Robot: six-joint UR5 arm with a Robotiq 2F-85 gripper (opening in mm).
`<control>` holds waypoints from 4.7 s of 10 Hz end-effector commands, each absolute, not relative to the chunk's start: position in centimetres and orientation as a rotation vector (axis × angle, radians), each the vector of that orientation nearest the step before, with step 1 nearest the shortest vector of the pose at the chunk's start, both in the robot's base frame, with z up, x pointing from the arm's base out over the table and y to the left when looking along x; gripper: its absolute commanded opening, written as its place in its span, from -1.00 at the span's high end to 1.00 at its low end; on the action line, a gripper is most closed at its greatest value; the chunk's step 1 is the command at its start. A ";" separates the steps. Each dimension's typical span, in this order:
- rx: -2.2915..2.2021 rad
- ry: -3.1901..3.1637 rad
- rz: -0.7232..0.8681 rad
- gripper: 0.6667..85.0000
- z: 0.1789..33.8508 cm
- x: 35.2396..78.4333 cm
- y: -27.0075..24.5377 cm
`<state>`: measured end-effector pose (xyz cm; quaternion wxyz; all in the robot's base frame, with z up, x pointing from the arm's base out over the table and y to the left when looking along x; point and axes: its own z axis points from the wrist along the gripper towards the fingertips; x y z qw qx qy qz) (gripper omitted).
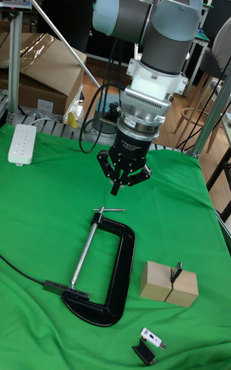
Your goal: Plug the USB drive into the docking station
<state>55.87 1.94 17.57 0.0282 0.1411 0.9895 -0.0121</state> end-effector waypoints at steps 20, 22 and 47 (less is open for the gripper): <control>0.110 3.089 0.016 0.79 15.2 62.2 9.8; 0.141 3.094 0.036 0.84 14.9 63.2 11.5; 0.178 3.116 0.039 0.17 12.0 69.2 18.9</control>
